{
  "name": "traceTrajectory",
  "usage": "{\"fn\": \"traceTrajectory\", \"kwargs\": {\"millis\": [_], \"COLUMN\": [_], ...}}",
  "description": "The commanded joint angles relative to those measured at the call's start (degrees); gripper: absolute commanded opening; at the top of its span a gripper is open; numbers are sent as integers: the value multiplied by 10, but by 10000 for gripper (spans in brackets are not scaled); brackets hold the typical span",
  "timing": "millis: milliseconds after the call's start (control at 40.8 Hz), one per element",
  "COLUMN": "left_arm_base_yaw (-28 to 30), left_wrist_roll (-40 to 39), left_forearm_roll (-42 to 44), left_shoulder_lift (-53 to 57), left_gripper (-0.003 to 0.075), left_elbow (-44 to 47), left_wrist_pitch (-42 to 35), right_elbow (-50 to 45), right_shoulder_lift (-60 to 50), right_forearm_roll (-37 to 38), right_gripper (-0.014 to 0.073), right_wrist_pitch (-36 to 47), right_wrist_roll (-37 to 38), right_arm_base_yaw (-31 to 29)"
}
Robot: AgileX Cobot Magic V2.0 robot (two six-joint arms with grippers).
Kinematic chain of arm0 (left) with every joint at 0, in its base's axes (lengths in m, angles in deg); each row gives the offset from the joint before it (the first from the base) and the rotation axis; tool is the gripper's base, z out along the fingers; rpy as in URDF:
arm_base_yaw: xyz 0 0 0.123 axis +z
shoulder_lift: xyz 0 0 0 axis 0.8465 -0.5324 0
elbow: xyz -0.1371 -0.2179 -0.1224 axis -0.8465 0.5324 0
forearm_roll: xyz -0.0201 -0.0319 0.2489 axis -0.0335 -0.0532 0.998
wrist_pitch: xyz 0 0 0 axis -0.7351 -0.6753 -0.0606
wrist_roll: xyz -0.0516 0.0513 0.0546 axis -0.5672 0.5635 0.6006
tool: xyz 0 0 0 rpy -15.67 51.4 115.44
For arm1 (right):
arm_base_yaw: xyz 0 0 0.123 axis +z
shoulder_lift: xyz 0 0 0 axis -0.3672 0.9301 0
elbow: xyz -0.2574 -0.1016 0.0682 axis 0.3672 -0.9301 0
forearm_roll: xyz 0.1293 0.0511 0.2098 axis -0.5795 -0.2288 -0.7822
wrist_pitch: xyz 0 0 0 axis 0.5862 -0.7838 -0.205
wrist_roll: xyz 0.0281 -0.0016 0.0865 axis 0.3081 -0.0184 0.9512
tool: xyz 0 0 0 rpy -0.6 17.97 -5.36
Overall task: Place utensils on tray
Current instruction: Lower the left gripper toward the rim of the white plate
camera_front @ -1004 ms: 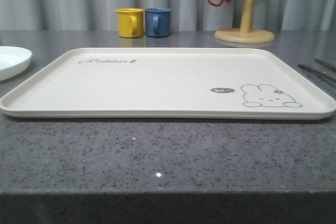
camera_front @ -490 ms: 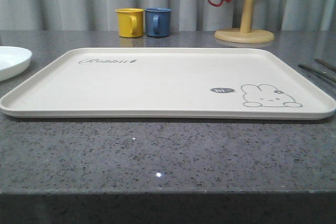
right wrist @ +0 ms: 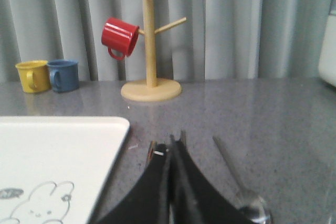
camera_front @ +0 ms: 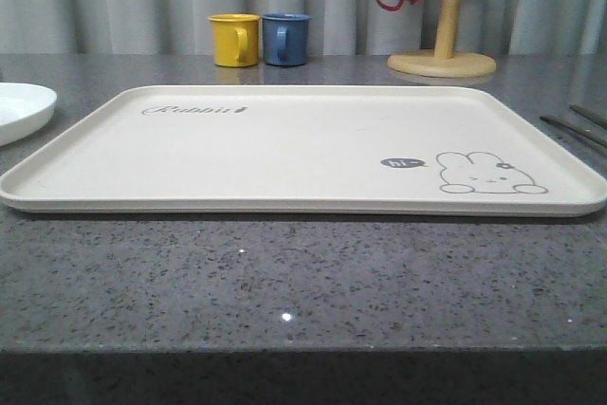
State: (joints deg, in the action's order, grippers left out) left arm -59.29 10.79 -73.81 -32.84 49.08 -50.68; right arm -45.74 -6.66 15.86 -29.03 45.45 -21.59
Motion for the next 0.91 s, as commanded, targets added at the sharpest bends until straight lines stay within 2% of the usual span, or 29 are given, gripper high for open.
{"fn": "traceTrajectory", "kwargs": {"millis": [0, 245, 392, 661, 882], "left_arm_base_yaw": [-3, -3, -3, -3, -3], "left_wrist_roll": [-5, -5, -5, -5, -5], "left_forearm_roll": [-5, -5, -5, -5, -5], "left_shoulder_lift": [-2, -112, -186, -251, -281], "left_gripper": [-18, -18, -18, -18, -18], "left_elbow": [-83, -288, -377, -368, -347], "left_wrist_pitch": [-10, 168, 261, 276, 281], "right_elbow": [91, 285, 356, 344, 325], "right_shoulder_lift": [3, 110, 184, 262, 285], "right_forearm_roll": [-2, -2, -2, -2, -2], "right_gripper": [-68, -68, -68, -68, -65], "right_wrist_pitch": [-17, -180, -261, -280, -280], "right_wrist_roll": [-3, -3, -3, -3, -3], "right_arm_base_yaw": [-2, -2, -2, -2, -2]}}
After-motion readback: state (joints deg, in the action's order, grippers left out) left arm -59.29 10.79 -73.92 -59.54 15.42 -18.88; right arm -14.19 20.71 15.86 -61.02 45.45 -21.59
